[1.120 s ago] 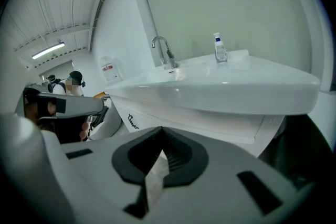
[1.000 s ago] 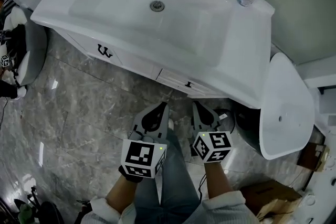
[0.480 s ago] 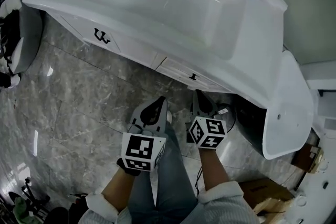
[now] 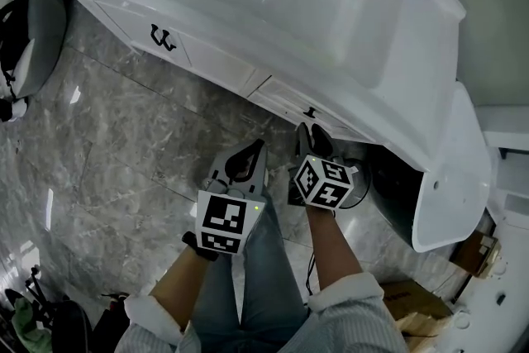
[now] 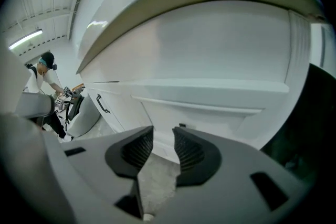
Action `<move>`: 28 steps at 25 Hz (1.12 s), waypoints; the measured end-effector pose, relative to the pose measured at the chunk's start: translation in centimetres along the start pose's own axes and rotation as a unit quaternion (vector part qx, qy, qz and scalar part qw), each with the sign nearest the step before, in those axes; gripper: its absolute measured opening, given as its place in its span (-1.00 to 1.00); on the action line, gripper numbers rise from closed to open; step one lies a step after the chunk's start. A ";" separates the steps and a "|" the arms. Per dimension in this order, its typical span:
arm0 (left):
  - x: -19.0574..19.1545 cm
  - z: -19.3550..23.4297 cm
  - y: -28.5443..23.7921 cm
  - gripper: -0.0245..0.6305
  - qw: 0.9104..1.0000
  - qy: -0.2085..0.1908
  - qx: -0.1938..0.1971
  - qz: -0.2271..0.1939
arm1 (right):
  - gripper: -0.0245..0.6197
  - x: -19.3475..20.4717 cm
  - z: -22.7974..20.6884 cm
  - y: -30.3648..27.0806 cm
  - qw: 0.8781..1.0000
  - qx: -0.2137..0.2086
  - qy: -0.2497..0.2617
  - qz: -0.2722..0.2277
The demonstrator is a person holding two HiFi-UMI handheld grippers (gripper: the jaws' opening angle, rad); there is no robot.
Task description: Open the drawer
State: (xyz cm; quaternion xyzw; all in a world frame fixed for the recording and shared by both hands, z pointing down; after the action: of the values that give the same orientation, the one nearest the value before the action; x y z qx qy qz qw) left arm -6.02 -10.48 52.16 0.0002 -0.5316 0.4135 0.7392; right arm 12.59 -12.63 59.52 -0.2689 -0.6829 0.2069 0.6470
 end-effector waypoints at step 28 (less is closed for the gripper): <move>2.2 4.0 1.9 -0.87 0.998 0.023 -0.046 0.019 | -0.49 1.3 -2.8 -6.7 0.997 0.006 -0.004 0.072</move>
State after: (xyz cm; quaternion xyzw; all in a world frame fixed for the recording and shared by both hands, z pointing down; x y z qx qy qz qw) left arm -10.17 -9.66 54.81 -0.0535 -0.5328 0.4025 0.7425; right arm 14.64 -17.17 64.96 -0.3125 -0.6632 0.2576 0.6294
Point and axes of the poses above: the fingertips, and each gripper's own axes: y backward along the fingers, z to its left, x out of its underside, the point moved 8 cm from there along y, backward along the fingers, and after that the axes turned 7 degrees about y, right-handed, at the moved point
